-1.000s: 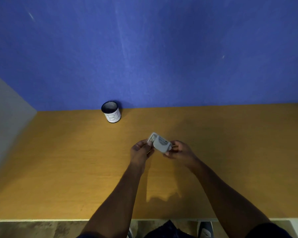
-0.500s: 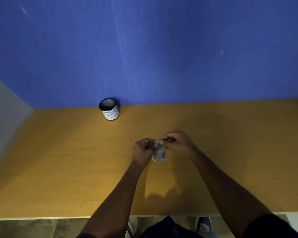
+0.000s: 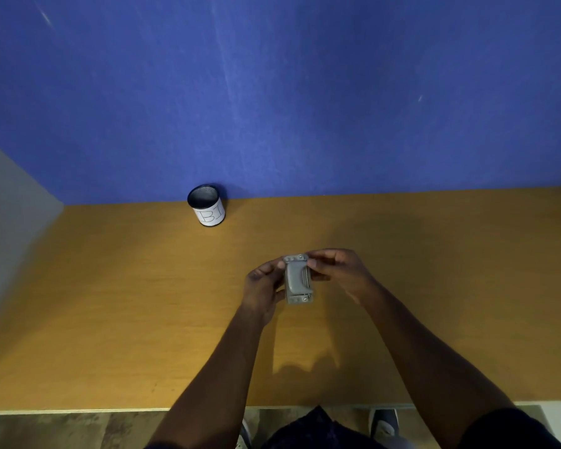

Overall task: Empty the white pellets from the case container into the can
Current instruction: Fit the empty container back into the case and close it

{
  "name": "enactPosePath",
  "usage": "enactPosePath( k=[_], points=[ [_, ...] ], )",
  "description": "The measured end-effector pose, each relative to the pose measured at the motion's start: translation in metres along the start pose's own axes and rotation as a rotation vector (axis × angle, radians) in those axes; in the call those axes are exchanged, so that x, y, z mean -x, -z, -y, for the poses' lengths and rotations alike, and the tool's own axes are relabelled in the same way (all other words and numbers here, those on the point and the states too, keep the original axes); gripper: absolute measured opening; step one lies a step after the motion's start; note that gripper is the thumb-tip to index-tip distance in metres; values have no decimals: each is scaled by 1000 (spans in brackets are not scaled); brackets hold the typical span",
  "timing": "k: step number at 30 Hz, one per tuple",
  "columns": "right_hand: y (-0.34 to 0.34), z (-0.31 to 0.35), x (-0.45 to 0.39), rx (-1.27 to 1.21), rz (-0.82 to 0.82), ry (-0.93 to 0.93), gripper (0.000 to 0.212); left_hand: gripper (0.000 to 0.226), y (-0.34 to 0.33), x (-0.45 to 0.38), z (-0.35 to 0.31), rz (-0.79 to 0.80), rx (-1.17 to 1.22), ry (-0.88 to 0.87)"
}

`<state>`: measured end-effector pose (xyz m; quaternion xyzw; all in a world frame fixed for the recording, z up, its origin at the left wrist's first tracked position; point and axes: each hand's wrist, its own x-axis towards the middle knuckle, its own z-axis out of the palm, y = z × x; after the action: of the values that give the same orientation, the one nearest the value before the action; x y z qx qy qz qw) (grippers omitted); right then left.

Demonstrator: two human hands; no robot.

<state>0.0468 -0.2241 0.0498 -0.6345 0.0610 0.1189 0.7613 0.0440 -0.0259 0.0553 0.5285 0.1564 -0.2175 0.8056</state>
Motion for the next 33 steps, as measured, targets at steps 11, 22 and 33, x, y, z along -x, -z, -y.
enactPosePath(
  k=[11,22,33],
  points=[
    [3,-10,4,49,-17,35,18,20,-2,-1,3,14,-140,16],
    [3,-3,-3,185,-87,-63,10,32,-9,-4,1,48,-524,-240],
    [12,28,-12,529,212,14,14,21,-12,-12,-11,45,-886,-331]
  ],
)
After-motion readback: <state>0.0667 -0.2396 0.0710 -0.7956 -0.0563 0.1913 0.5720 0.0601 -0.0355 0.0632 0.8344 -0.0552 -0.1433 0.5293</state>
